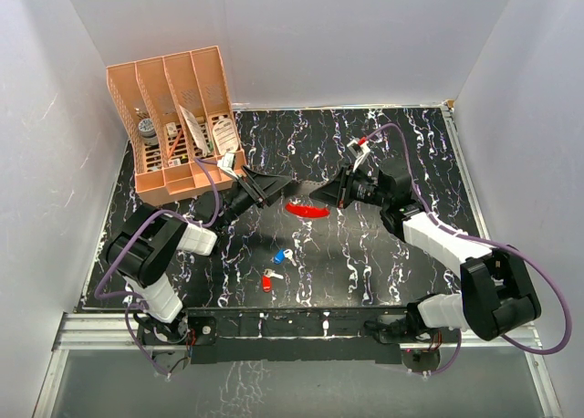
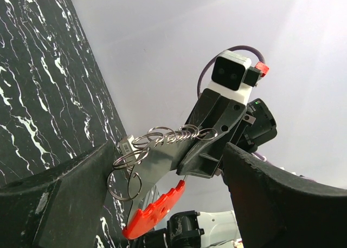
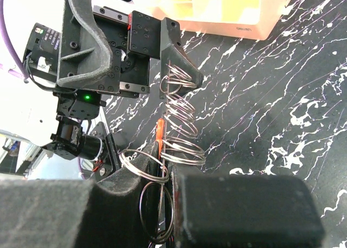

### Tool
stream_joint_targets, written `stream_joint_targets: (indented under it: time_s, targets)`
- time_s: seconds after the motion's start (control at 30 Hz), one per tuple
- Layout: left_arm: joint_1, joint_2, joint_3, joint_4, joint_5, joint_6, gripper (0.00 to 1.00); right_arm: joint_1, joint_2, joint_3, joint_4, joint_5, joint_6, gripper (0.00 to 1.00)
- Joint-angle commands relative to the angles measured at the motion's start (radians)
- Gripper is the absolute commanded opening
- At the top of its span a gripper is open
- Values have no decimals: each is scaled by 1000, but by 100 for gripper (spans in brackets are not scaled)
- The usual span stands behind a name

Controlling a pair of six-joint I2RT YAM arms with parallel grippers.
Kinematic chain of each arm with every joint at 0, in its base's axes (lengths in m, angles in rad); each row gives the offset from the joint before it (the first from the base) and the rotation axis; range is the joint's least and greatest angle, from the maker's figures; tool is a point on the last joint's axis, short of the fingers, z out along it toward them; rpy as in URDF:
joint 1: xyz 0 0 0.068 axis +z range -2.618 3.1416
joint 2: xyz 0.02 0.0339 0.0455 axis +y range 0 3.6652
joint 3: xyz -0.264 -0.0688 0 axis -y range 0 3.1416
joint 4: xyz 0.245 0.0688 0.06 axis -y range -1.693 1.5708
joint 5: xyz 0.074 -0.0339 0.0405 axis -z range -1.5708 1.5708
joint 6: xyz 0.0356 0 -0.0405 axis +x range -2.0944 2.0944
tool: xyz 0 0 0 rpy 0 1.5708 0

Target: Put the keys on the keyring

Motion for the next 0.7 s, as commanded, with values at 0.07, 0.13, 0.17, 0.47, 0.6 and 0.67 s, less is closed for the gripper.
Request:
stream_joint_targets:
  time_s: [0.07, 0.13, 0.17, 0.47, 0.6, 0.67]
  targets:
    - [-1, -64, 7, 221, -8, -16, 79, 4, -14, 0, 64, 14, -16, 0]
    - [-2, -64, 3, 221, -9, -15, 79, 4, -14, 1, 61, 16, -18, 0]
    - [-2, -64, 1, 222, -9, -15, 79, 4, -14, 2, 60, 16, -18, 0]
    - [-2, -42, -21, 221, -9, -10, 80, 4, -32, 15, 66, 10, -14, 0]
    - [-2, -7, -30, 222, -16, -4, 81, 4, -35, 31, 67, -1, -12, 0]
    - [-1, 3, -31, 221, -19, 8, 81, 4, -39, 36, 66, -2, -12, 0]
